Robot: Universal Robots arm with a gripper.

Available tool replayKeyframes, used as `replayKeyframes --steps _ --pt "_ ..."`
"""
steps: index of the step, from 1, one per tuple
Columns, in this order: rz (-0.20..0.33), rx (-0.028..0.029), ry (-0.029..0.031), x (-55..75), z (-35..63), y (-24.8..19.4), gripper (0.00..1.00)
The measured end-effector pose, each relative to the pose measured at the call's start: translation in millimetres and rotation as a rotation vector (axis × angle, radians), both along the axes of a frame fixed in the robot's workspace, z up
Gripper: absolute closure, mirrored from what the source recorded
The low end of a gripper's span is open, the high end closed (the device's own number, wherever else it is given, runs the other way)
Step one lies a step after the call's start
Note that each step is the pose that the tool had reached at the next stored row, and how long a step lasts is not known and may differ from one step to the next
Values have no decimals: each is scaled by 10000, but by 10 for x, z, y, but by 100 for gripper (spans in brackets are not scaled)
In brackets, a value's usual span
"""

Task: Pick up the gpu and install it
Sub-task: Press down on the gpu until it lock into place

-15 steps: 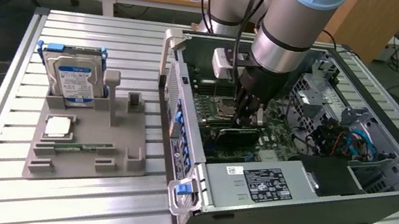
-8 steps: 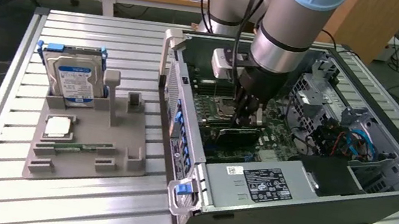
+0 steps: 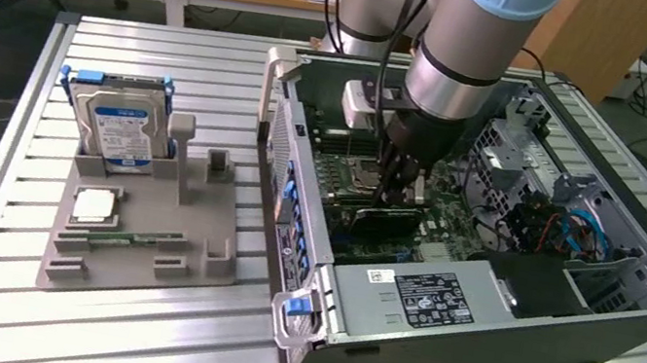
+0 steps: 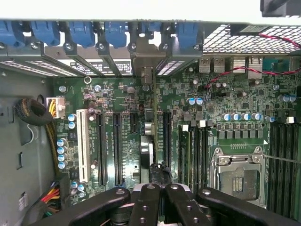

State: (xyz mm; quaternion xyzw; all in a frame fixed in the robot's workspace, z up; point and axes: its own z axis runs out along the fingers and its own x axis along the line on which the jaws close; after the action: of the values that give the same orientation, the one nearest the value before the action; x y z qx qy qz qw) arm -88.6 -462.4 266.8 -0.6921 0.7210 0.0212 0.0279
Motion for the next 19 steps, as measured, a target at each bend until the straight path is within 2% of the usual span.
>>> replayKeyframes --steps 19 --pt "0 0 0 -1 -39 8 89"
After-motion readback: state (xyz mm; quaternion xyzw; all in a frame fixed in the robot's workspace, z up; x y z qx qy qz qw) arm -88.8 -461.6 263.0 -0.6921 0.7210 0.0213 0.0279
